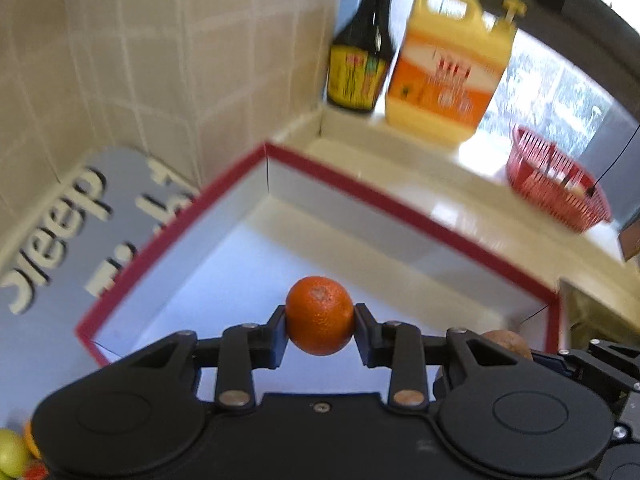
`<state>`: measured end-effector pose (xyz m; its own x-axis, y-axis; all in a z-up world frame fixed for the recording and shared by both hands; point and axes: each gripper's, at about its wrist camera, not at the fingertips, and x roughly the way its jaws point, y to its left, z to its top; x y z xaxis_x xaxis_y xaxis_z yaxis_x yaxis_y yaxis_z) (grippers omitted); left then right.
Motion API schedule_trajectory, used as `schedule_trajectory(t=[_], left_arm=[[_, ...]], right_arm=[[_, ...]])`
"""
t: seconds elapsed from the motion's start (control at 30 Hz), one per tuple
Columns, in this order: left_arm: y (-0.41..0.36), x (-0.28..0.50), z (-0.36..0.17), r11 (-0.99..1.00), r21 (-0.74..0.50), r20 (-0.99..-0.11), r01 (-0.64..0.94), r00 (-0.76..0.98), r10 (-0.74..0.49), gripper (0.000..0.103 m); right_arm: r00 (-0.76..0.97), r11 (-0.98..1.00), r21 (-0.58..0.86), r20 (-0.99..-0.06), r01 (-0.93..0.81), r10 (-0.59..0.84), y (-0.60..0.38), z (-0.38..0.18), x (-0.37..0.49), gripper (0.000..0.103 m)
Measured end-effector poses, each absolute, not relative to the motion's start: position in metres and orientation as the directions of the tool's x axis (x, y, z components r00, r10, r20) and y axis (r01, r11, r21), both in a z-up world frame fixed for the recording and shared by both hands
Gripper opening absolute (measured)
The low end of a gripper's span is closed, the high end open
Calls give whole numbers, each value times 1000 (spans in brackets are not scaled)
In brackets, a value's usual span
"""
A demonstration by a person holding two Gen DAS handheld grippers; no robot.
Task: Organize fruits
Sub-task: 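Carry the mandarin and kiwi into the red box and open both tools, then move both open tools back over the fruit pile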
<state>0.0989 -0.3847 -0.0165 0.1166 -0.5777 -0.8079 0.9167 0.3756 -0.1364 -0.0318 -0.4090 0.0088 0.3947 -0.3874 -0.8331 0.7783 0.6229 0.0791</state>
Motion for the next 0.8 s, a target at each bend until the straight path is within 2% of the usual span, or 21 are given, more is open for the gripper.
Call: schedule_trajectory(t=[0.2, 0.5, 0.7, 0.8], left_arm=[[-390, 96, -43, 366, -122, -830, 923, 107, -547, 40], [-392, 92, -57, 376, -127, -844, 918, 100, -527, 42], [-387, 90, -50, 387, -111, -832, 915, 128, -540, 66], [-378, 86, -37, 394, -100, -819, 914, 149, -555, 66]], right_arm=[[346, 604, 70, -869, 794, -354, -415, -17, -28, 54], [336, 605, 56, -870, 794, -361, -415, -21, -23, 54], [346, 591, 73, -866, 803, -362, -415, -13, -28, 57], [367, 593, 76, -845, 802, -389, -411, 4, -31, 59]])
